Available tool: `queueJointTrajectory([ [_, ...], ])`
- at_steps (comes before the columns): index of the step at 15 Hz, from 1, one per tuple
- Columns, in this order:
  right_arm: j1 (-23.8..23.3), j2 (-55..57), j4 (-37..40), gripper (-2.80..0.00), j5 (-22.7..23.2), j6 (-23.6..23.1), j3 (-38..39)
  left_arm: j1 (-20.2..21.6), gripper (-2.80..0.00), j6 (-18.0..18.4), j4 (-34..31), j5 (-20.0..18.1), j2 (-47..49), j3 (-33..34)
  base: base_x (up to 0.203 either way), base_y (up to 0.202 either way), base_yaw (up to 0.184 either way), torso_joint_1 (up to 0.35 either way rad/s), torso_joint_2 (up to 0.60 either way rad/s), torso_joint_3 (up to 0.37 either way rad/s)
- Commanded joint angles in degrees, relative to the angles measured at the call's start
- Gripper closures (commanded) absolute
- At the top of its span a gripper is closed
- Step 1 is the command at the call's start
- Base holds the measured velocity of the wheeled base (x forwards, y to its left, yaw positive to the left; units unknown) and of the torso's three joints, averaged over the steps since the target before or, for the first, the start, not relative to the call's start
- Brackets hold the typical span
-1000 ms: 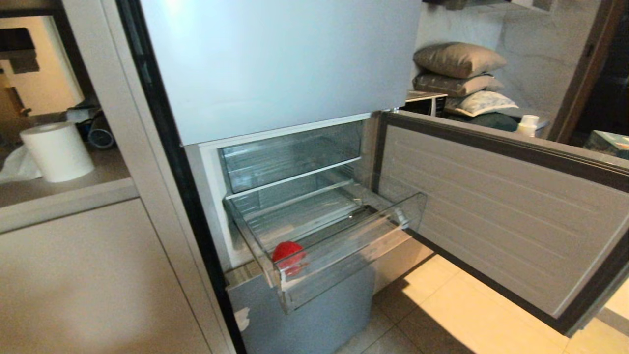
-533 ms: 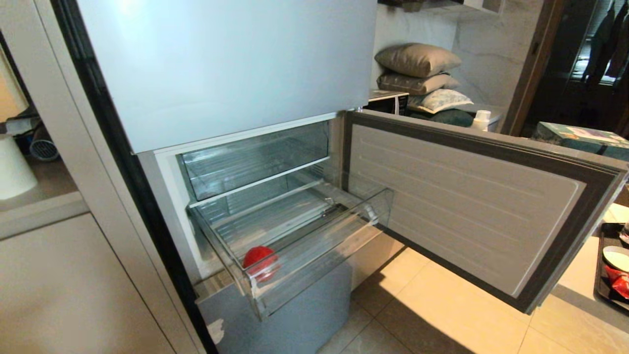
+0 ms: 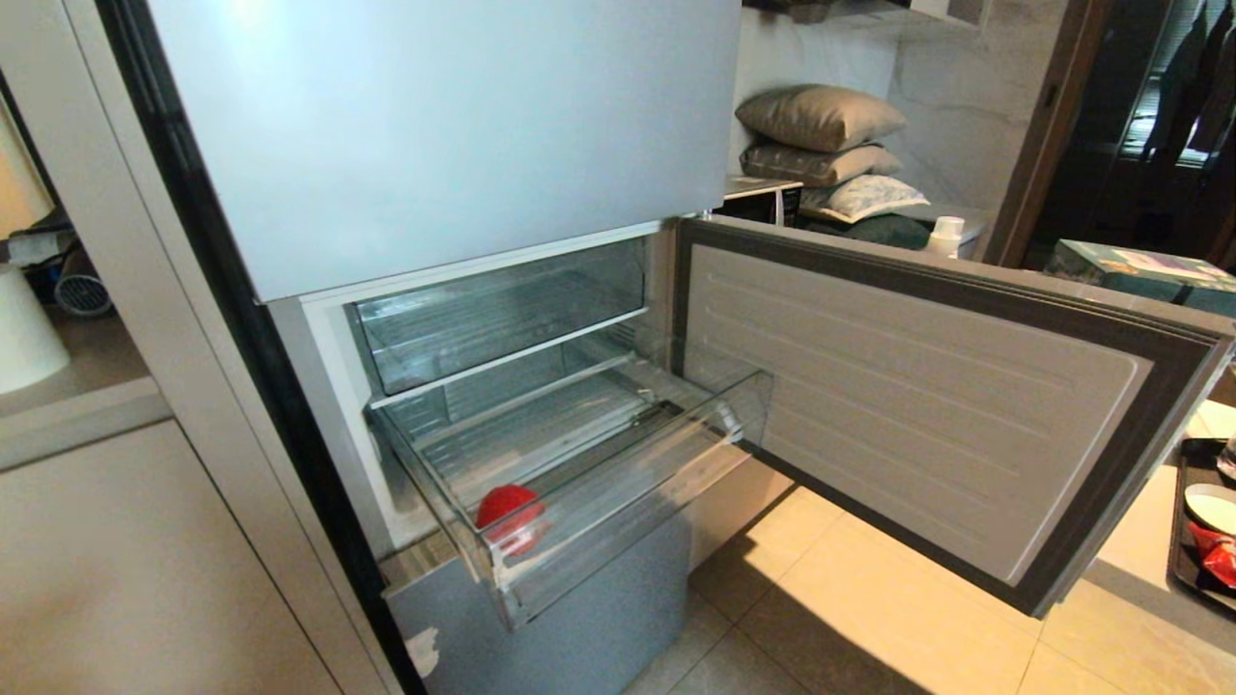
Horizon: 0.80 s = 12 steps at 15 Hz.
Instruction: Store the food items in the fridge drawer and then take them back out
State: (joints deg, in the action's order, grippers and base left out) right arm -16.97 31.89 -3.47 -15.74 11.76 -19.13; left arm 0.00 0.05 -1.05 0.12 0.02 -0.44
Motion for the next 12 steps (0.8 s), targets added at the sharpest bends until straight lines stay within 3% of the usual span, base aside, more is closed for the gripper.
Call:
queueJointTrajectory([
  [1, -9.8, 19.7, -5.7, 0.0, 3.2, 0.6, -2.3, 0.0, 0.0, 0.0, 0.0, 0.1, -0.1, 0.0, 0.0, 0.0, 0.0, 0.0, 0.0, 0.0],
  [6, -26.7, 46.0, -22.2, 0.0, 10.5, 0.7, -7.7, 0.0, 0.0, 0.0, 0.0, 0.1, -0.1, 0.0, 0.0, 0.0, 0.0, 0.0, 0.0, 0.0],
  [9, -32.8, 59.0, -30.7, 0.0, 12.0, -0.5, -13.5, 0.0, 0.0, 0.0, 0.0, 0.1, -0.1, 0.0, 0.0, 0.0, 0.0, 0.0, 0.0, 0.0],
  [12, -37.5, 69.9, -33.3, 0.0, 15.9, -0.9, -23.3, 0.0, 0.0, 0.0, 0.0, 0.1, -0.1, 0.0, 0.0, 0.0, 0.0, 0.0, 0.0, 0.0],
])
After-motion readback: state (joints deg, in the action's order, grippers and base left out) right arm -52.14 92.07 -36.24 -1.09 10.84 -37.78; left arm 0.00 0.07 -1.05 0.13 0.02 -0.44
